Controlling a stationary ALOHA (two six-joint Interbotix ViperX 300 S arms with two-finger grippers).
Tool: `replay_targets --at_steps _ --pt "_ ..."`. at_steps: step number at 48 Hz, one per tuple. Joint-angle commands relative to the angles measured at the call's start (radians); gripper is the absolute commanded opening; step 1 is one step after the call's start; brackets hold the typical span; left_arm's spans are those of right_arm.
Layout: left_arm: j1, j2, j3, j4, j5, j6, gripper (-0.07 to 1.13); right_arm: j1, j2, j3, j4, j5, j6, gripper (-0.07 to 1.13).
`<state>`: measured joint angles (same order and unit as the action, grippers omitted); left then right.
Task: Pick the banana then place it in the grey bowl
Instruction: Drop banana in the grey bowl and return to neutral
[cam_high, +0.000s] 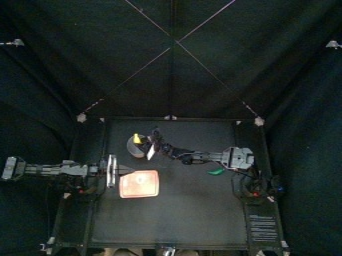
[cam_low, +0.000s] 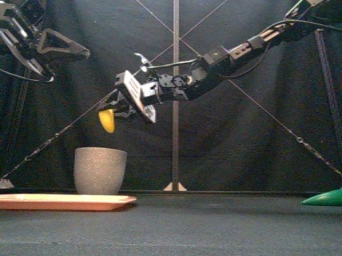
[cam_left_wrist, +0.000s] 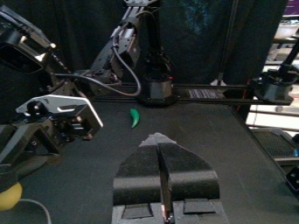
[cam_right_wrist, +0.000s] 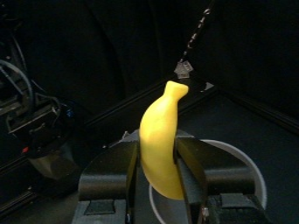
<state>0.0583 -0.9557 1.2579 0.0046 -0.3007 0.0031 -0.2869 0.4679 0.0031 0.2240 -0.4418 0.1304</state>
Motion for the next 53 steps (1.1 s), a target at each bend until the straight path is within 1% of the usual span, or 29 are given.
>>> replay_targets --at_steps 1,10,15,25,32,43,53 --pt "0.002 0.003 -0.017 0.008 -0.009 0.000 0.02 -0.012 -0.025 -0.006 0.002 -0.003 -0.002 0.67" --pt "0.002 0.003 -0.017 0.018 -0.011 0.002 0.02 -0.009 -0.012 -0.011 0.002 -0.002 0.000 0.85" --pt "0.003 0.003 -0.017 0.021 -0.009 0.002 0.02 -0.008 -0.006 -0.012 0.002 -0.002 0.000 0.91" --pt "0.003 0.003 -0.014 0.025 -0.009 0.002 0.02 -0.005 -0.025 0.002 -0.002 -0.002 0.000 0.92" --pt "0.002 0.003 -0.012 0.025 -0.005 0.000 0.02 0.009 -0.077 0.060 -0.023 -0.008 -0.006 0.92" --pt "0.003 -0.006 -0.011 0.025 0.002 0.002 0.02 0.084 -0.227 0.261 -0.077 -0.011 -0.006 0.92" --pt "0.009 -0.012 -0.008 0.025 0.002 0.003 0.02 0.144 -0.362 0.448 -0.086 -0.012 -0.005 0.92"
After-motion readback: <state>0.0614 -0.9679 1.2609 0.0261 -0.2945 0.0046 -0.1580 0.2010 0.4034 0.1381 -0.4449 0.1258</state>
